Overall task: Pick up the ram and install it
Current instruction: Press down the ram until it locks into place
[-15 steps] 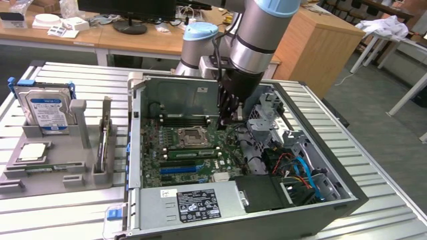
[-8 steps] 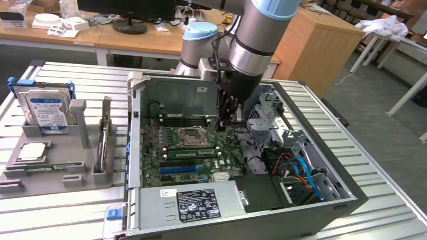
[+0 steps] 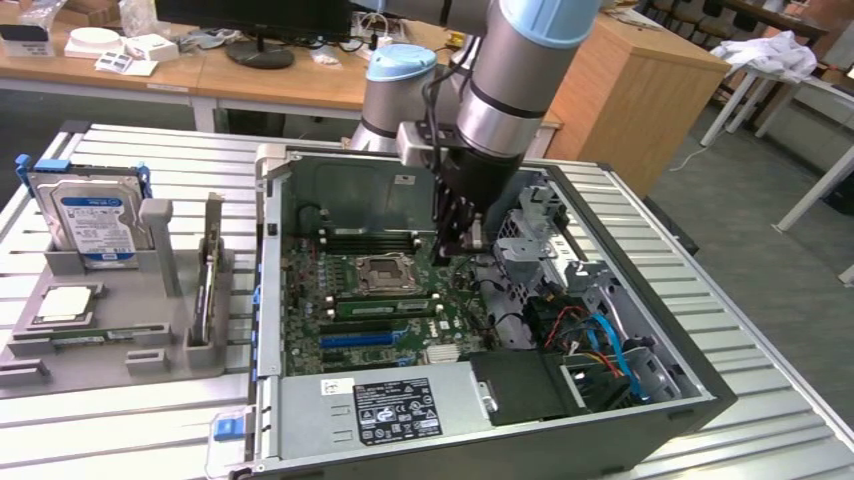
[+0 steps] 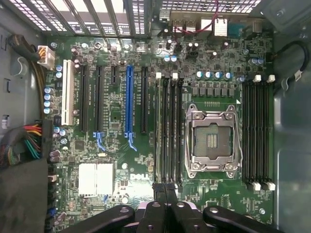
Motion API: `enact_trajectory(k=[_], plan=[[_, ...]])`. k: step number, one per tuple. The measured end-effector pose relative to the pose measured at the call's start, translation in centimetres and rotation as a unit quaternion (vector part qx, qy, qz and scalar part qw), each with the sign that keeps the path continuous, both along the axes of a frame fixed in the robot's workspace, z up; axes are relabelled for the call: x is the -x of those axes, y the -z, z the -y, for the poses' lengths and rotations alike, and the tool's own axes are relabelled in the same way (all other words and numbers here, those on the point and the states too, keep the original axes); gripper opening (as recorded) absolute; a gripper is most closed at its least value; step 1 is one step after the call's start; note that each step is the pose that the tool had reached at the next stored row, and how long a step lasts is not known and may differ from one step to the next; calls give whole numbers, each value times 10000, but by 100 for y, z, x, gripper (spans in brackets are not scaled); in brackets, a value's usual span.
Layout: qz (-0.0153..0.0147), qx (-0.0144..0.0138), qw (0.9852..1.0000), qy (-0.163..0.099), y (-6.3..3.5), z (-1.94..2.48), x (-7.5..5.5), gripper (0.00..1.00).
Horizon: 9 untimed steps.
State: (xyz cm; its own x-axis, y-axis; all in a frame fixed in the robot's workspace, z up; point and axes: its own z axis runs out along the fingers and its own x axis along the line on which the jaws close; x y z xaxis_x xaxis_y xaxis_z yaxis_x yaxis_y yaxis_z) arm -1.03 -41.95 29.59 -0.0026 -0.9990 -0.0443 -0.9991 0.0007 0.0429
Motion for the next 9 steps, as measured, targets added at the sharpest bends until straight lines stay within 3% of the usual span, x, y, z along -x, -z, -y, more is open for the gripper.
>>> enact_trajectory(k=[9], plan=[[0,0,10000,0,66,0,0,11]])
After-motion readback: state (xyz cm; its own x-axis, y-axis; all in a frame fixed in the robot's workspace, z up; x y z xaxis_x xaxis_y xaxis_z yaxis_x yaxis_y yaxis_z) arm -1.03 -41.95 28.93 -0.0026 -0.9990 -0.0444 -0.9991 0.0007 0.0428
